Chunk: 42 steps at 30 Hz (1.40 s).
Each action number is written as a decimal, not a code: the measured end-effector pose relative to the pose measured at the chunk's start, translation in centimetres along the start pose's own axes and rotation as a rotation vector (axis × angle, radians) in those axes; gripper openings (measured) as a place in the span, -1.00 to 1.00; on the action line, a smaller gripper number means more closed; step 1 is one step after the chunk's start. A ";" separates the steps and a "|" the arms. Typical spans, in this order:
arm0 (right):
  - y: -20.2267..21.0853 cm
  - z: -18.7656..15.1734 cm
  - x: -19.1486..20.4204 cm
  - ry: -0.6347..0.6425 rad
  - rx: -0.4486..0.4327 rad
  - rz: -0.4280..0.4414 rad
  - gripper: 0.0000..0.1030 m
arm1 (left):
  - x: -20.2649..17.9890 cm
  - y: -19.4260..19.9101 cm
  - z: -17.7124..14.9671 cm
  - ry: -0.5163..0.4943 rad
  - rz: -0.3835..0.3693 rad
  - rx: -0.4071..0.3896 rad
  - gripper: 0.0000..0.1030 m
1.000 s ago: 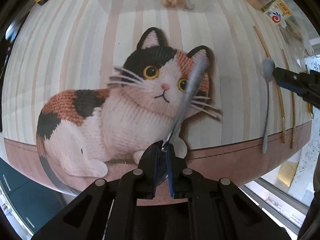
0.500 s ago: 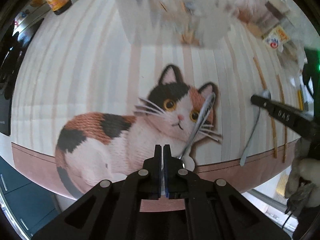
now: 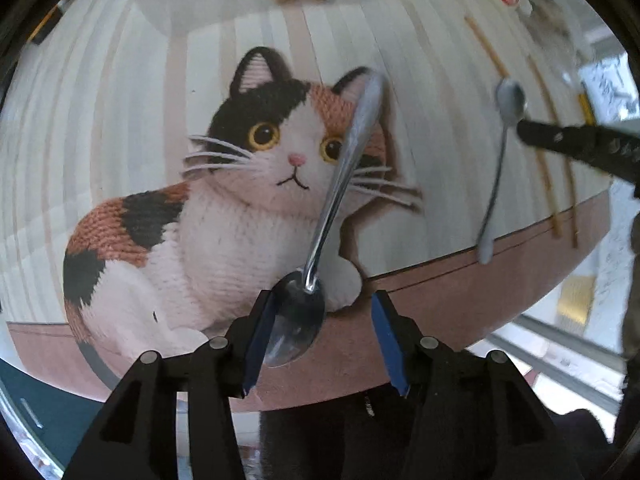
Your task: Organize utensils
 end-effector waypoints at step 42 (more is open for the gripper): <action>-3.0 1.8 2.5 -0.004 -0.162 -0.159 -0.85 | 8.0 1.5 -1.1 0.189 -0.114 -0.025 -0.17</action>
Point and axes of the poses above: each gripper's, at about its wrist camera, not at the fingertips, and y roughly against the way its jaws point, x to its left, z to its top, the point moved 2 cm from there along -y, roughly the way its jaws point, and after that the axes turned 9 degrees about z, right-handed, at the moved point
